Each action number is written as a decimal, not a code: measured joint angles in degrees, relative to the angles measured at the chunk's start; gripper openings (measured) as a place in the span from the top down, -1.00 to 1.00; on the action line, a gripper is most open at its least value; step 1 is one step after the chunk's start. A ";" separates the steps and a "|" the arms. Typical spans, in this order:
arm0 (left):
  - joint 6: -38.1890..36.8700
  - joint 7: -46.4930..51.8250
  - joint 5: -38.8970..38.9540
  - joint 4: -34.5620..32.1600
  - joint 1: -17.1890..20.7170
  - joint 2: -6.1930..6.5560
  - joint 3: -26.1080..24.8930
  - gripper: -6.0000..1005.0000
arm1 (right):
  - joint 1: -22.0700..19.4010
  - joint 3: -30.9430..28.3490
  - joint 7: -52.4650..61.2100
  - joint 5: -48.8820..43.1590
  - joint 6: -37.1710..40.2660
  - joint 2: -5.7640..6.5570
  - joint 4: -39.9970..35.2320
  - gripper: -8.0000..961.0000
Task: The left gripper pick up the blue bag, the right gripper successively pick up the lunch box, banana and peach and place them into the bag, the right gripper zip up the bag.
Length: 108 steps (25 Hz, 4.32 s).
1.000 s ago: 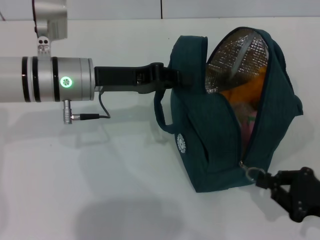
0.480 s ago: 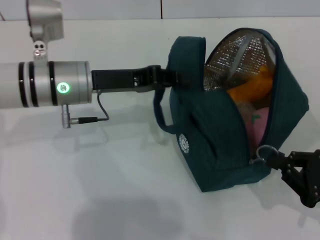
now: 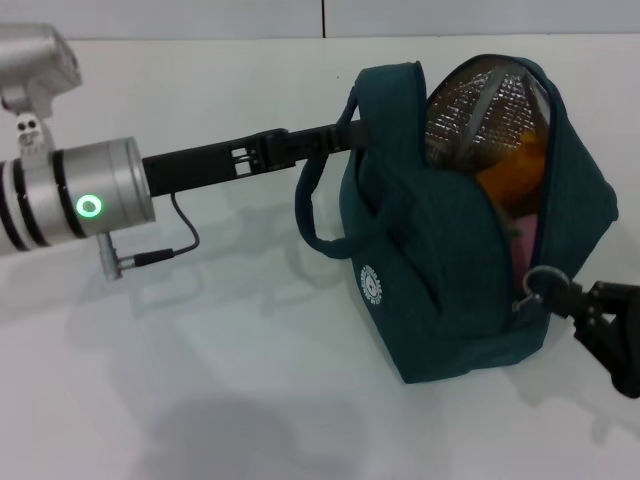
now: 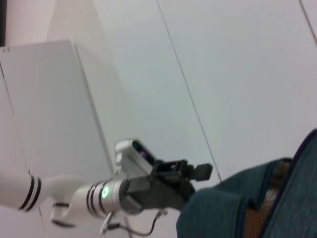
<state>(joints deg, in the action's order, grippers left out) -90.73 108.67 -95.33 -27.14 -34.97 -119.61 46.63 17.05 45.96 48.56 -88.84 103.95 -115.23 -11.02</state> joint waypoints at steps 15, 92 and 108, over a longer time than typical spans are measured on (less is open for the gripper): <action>-10.49 -26.88 3.96 5.65 8.31 -0.16 0.03 -0.48 | 5.77 -0.02 0.67 12.35 4.55 -0.46 4.55 0.95; -1.53 -51.68 11.49 16.47 3.11 0.20 11.35 0.87 | 21.89 0.08 9.15 22.20 -9.61 -0.95 7.46 0.98; -4.69 -50.78 11.47 14.15 7.02 0.39 12.34 0.88 | 20.73 4.83 18.28 21.48 -12.38 -0.18 0.34 0.90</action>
<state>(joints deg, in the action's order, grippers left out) -95.43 57.89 -83.85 -12.99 -27.96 -119.22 58.97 37.78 50.80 66.84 -67.36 91.57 -115.42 -10.68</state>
